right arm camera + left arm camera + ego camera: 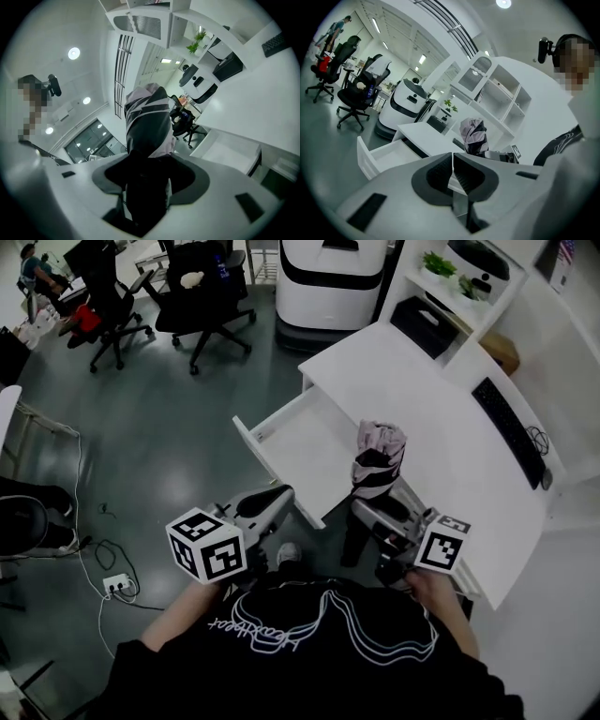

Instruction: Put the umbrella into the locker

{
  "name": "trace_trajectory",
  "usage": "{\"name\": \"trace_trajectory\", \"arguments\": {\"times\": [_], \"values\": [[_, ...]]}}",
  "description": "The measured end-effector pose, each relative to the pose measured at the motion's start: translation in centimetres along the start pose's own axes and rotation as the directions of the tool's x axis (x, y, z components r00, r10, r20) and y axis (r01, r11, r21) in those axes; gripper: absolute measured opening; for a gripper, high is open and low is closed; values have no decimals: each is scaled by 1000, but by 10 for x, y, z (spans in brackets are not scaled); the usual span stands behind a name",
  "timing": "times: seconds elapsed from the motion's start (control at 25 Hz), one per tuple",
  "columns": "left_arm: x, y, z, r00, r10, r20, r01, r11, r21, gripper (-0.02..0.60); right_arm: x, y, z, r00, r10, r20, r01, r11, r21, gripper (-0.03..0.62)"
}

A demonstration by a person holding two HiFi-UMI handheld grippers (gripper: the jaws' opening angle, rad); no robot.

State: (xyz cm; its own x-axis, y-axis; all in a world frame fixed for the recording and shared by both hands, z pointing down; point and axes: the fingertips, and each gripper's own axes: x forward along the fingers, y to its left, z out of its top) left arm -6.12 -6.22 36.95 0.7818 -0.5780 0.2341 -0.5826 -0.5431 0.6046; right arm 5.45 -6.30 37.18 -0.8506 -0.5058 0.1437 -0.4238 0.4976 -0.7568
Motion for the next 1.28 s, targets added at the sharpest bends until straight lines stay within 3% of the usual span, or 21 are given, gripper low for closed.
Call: {"name": "trace_trajectory", "arguments": {"times": [0.68, 1.04, 1.28], "values": [[40, 108, 6, 993, -18, -115, 9, 997, -82, 13, 108, -88, 4, 983, -139, -122, 137, 990, -23, 238], [45, 137, 5, 993, -3, -121, -12, 992, -122, 12, 140, -139, -12, 943, -228, -241, 216, 973, -77, 238], [51, 151, 2, 991, 11, -137, -30, 990, -135, 13, 158, -175, -29, 902, -281, -329, 252, 959, -127, 238]]}}
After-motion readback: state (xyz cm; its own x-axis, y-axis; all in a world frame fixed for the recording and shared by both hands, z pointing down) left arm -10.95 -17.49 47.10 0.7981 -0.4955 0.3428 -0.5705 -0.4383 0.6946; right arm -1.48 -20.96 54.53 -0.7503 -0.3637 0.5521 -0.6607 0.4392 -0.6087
